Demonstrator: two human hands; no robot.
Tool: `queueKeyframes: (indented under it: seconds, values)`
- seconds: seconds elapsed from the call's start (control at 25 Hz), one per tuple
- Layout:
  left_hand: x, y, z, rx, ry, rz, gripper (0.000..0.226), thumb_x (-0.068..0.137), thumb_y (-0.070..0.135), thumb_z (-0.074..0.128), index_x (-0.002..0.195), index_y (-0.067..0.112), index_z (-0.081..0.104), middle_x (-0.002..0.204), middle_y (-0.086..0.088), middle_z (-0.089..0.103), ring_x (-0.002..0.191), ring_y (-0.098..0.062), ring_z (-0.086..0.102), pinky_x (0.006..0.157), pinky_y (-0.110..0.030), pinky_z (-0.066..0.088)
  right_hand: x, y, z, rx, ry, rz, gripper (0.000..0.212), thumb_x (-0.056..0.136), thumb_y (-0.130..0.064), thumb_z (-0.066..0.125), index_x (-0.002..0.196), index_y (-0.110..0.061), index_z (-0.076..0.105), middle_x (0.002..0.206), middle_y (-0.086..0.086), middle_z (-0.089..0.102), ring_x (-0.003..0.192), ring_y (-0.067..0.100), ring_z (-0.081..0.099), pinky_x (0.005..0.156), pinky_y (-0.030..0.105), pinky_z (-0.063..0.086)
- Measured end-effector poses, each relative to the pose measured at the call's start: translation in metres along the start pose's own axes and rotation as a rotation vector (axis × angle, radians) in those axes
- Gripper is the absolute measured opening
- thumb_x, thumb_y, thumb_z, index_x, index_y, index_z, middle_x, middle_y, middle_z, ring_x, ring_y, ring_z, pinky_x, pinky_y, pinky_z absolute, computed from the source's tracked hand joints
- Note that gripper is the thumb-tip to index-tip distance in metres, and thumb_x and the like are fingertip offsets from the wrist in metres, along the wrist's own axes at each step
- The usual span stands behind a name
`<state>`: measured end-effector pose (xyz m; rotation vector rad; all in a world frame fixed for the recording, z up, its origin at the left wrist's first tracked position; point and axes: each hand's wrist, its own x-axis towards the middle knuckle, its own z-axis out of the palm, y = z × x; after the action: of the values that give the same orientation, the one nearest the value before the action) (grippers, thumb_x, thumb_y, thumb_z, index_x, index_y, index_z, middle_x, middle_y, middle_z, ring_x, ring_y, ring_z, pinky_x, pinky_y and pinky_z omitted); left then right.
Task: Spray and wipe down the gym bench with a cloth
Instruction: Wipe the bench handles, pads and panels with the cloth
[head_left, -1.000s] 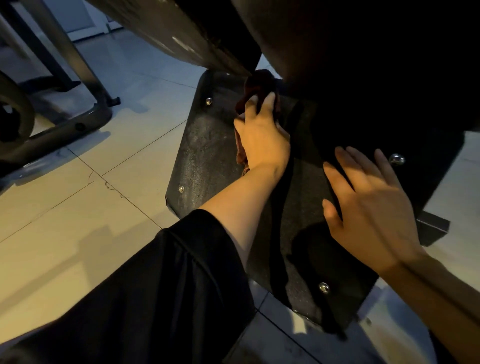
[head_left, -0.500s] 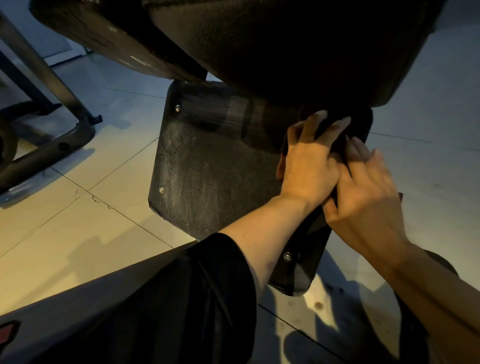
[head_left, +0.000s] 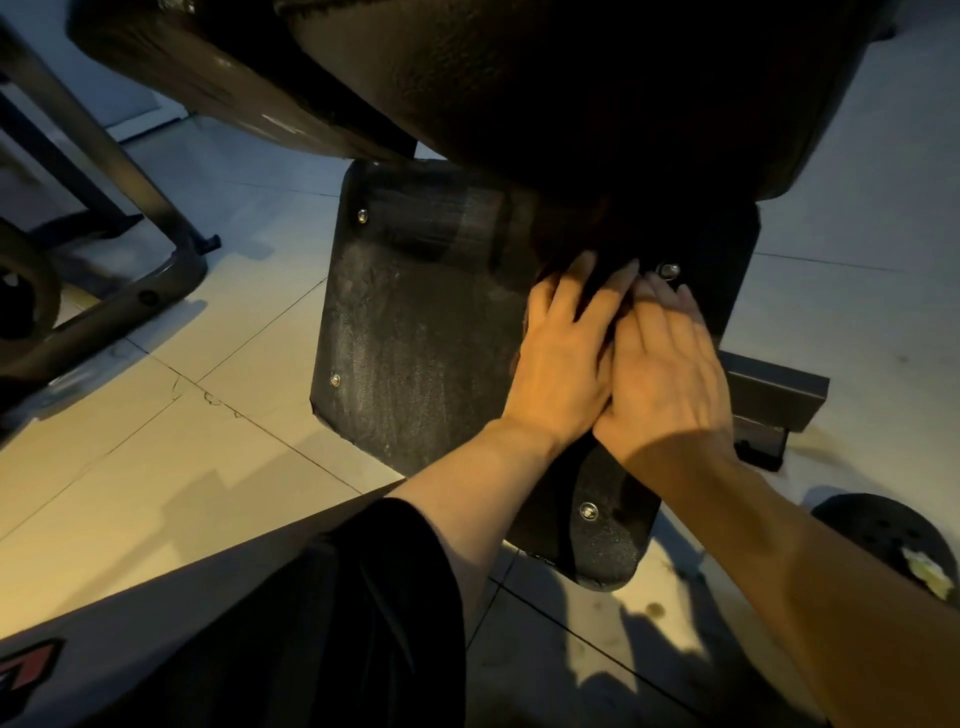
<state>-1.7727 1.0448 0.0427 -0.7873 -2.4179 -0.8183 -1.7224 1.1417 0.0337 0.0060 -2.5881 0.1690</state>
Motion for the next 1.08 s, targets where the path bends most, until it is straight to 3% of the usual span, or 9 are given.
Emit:
queueKeyframes:
  seconds: [0.16,0.32,0.36,0.56,0.72,0.76,0.88,0.96,1.08]
  values:
    - [-0.006,-0.047,-0.017,0.068,0.045,-0.068,0.052,0.087,0.009,0.062,0.137,0.018,0.051,0.142,-0.011,0.042,0.126,-0.025,0.038,0.103,-0.022,0.028,0.01,-0.021,0.008,0.018,0.008,-0.039,0.074,0.069,-0.016,0.073,0.134,0.006,0.046,0.142,0.025,0.043,0.139,0.036,0.033,0.118,0.049,0.02]
    - [-0.018,-0.112,-0.04,0.047,0.214,-0.601,0.046,0.091,0.014,0.058,0.137,0.017,0.052,0.14,-0.009,0.044,0.126,-0.028,0.042,0.106,-0.03,0.034,0.018,-0.034,0.022,-0.003,-0.072,-0.134,0.074,0.071,-0.021,0.075,0.134,0.004,0.048,0.142,0.025,0.043,0.136,0.038,0.036,0.116,0.051,0.023]
    - [-0.016,-0.116,-0.042,0.069,0.223,-0.611,0.047,0.091,0.013,0.058,0.138,0.017,0.051,0.14,-0.01,0.045,0.126,-0.028,0.042,0.107,-0.032,0.033,0.018,-0.037,0.025,-0.022,-0.087,-0.137,0.074,0.071,-0.021,0.076,0.135,0.003,0.048,0.143,0.026,0.042,0.137,0.038,0.035,0.116,0.052,0.023]
    - [-0.007,-0.114,-0.037,0.144,0.125,-0.135,0.052,0.086,0.005,0.061,0.137,0.013,0.052,0.139,-0.014,0.048,0.126,-0.029,0.041,0.106,-0.025,0.026,0.031,-0.057,0.039,-0.011,-0.091,-0.148,0.072,0.071,-0.02,0.072,0.134,0.006,0.048,0.145,0.027,0.04,0.139,0.037,0.033,0.117,0.051,0.021]
    - [-0.01,-0.15,-0.049,0.077,0.206,-0.584,0.047,0.09,0.003,0.056,0.136,0.014,0.053,0.143,-0.008,0.043,0.128,-0.026,0.042,0.111,-0.03,0.031,0.044,-0.075,0.05,-0.003,-0.125,-0.176,0.073,0.07,-0.02,0.076,0.133,0.006,0.05,0.146,0.025,0.039,0.14,0.036,0.033,0.117,0.051,0.021]
    - [-0.008,-0.151,-0.052,0.09,0.198,-0.591,0.047,0.09,0.004,0.057,0.136,0.014,0.052,0.144,-0.008,0.043,0.129,-0.026,0.041,0.112,-0.031,0.031,0.047,-0.079,0.053,-0.009,-0.132,-0.181,0.073,0.072,-0.021,0.076,0.134,0.005,0.049,0.148,0.025,0.038,0.141,0.035,0.031,0.118,0.05,0.019]
    - [0.004,-0.14,-0.051,0.124,0.121,-0.158,0.051,0.087,0.004,0.061,0.137,0.011,0.051,0.142,-0.014,0.045,0.13,-0.029,0.039,0.109,-0.027,0.025,0.054,-0.088,0.059,-0.022,-0.118,-0.188,0.072,0.073,-0.022,0.073,0.135,0.005,0.048,0.149,0.023,0.037,0.142,0.034,0.029,0.119,0.048,0.015]
    - [0.008,-0.148,-0.048,0.17,0.077,-0.043,0.05,0.088,0.006,0.062,0.136,0.013,0.053,0.142,-0.014,0.045,0.128,-0.03,0.041,0.106,-0.025,0.025,0.059,-0.096,0.064,-0.009,-0.11,-0.182,0.07,0.073,-0.02,0.072,0.133,0.006,0.049,0.147,0.024,0.039,0.142,0.034,0.029,0.119,0.047,0.014]
    - [0.004,-0.169,-0.054,0.136,0.172,-0.453,0.05,0.089,0.002,0.058,0.137,0.016,0.052,0.144,-0.008,0.042,0.129,-0.025,0.041,0.106,-0.025,0.03,0.059,-0.102,0.068,-0.009,-0.12,-0.187,0.07,0.076,-0.021,0.07,0.137,0.004,0.046,0.15,0.023,0.035,0.144,0.033,0.025,0.12,0.047,0.012]
